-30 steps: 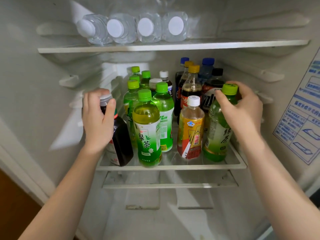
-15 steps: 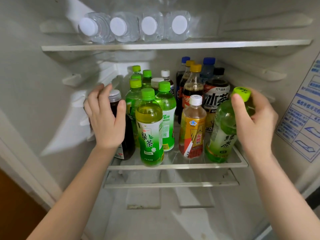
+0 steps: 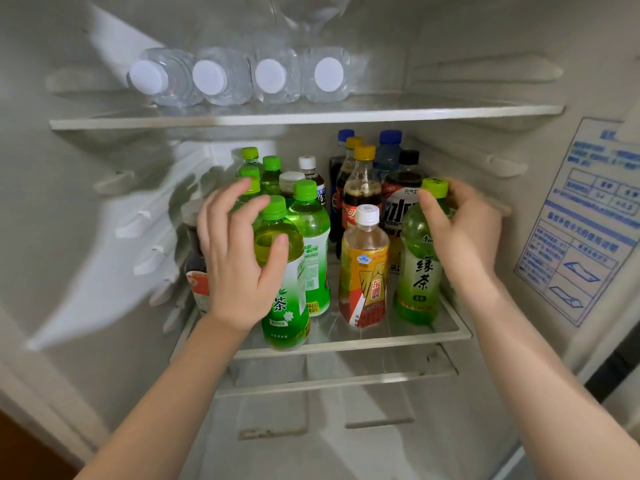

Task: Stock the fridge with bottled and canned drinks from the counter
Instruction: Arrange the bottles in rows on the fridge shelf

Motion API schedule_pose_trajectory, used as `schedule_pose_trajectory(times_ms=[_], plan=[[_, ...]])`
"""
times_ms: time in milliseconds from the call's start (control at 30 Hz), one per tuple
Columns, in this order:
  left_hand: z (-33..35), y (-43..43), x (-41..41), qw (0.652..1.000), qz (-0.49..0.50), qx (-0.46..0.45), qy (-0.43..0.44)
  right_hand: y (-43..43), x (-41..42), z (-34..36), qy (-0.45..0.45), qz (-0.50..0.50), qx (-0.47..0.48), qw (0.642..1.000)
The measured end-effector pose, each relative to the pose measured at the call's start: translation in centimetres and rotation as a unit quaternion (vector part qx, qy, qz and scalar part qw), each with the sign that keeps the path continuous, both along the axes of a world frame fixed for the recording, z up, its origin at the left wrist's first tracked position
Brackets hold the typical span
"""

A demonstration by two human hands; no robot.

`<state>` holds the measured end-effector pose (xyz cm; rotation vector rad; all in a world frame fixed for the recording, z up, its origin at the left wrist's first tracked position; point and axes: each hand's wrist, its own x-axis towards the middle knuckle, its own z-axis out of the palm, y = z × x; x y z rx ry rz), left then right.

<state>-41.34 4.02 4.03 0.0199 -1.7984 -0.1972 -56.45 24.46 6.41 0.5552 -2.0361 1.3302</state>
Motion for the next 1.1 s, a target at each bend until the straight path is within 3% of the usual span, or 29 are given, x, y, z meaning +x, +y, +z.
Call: schedule_pose_trajectory(times_ms=[167, 300, 433, 533, 667, 733, 867, 1100], plan=[[-0.7, 0.5, -1.4, 0.992, -0.081, 0.062, -0.072, -0.2, -1.4, -0.1, 0.012, 0.011, 0.031, 0.999], [-1.0, 0.1, -2.1, 0.995, -0.063, 0.070, -0.046, -0.4, -0.2, -2.0, -0.056, -0.005, 0.015, 0.998], [-1.4, -0.2, -2.3, 0.996, -0.052, 0.062, -0.032, -0.2, 0.7, -5.3, -0.053, -0.043, 0.060, 0.996], [-1.6, -0.3, -2.2, 0.997, -0.050, 0.061, -0.020, -0.5, 0.0, -5.9, -0.082, -0.018, 0.002, 0.996], [-1.7, -0.3, -2.3, 0.997, -0.052, 0.061, -0.011, -0.4, -1.4, -5.5, -0.073, 0.035, -0.005, 0.997], [-1.8, -0.2, -2.4, 0.997, -0.054, 0.061, -0.011, -0.6, -1.7, -5.4, -0.057, 0.028, 0.024, 0.998], [-2.0, -0.3, -2.5, 0.997, -0.063, 0.049, 0.008, -1.1, -1.3, -5.8, -0.046, -0.105, 0.152, 0.982], [-2.2, -0.4, -2.6, 0.996, -0.066, 0.048, 0.022, -0.9, -1.8, -6.2, -0.052, -0.073, 0.117, 0.989]])
